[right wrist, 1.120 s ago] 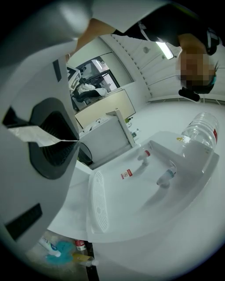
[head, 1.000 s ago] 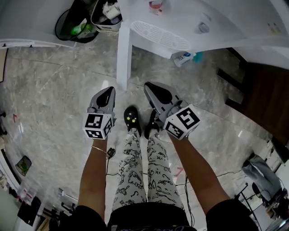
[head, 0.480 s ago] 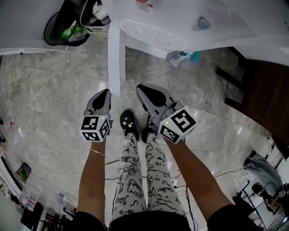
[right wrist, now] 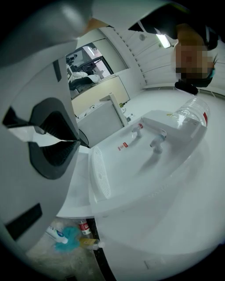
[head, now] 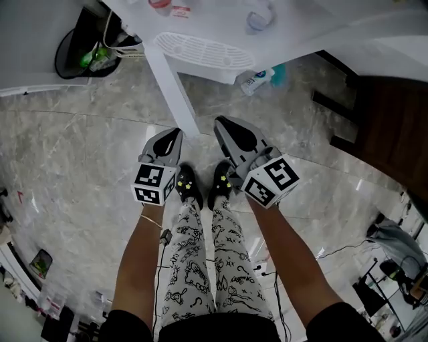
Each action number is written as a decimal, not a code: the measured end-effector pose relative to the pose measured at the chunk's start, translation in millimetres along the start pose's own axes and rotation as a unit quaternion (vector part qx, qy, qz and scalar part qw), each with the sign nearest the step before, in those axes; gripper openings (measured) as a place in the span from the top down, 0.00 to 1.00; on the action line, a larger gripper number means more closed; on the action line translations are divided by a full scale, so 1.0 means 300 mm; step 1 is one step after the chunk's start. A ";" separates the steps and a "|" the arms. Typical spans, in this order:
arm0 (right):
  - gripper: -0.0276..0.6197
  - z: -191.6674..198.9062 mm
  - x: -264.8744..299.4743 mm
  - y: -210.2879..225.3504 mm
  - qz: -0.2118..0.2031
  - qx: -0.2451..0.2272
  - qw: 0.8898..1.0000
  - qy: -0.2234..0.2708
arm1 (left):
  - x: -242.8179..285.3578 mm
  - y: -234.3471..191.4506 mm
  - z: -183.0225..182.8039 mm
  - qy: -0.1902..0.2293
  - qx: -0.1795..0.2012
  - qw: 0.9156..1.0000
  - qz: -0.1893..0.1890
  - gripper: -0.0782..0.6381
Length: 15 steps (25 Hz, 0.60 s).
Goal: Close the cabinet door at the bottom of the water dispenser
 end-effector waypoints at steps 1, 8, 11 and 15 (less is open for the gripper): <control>0.93 -0.007 -0.014 0.012 0.006 0.003 1.000 0.003 | 0.021 0.016 -0.013 0.002 0.002 1.000 0.009 0.89; 0.93 -0.085 -0.113 0.075 0.029 0.009 0.999 0.027 | 0.187 0.113 -0.120 0.005 0.031 0.998 0.054 0.89; 0.93 -0.125 -0.145 0.103 0.038 0.008 0.999 0.036 | 0.256 0.139 -0.171 0.008 0.047 0.996 0.072 0.89; 0.93 -0.161 -0.158 0.138 0.047 0.013 0.998 0.046 | 0.342 0.155 -0.228 0.004 0.070 0.993 0.093 0.89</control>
Point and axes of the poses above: the fingertips, and each gripper's own axes: x forward along the fingers, y to its right, z out of its underside, the point moved 2 cm from there along -x, backward along the fingers, and after that the axes turned 11 degrees about x, right-handed, at the moved point
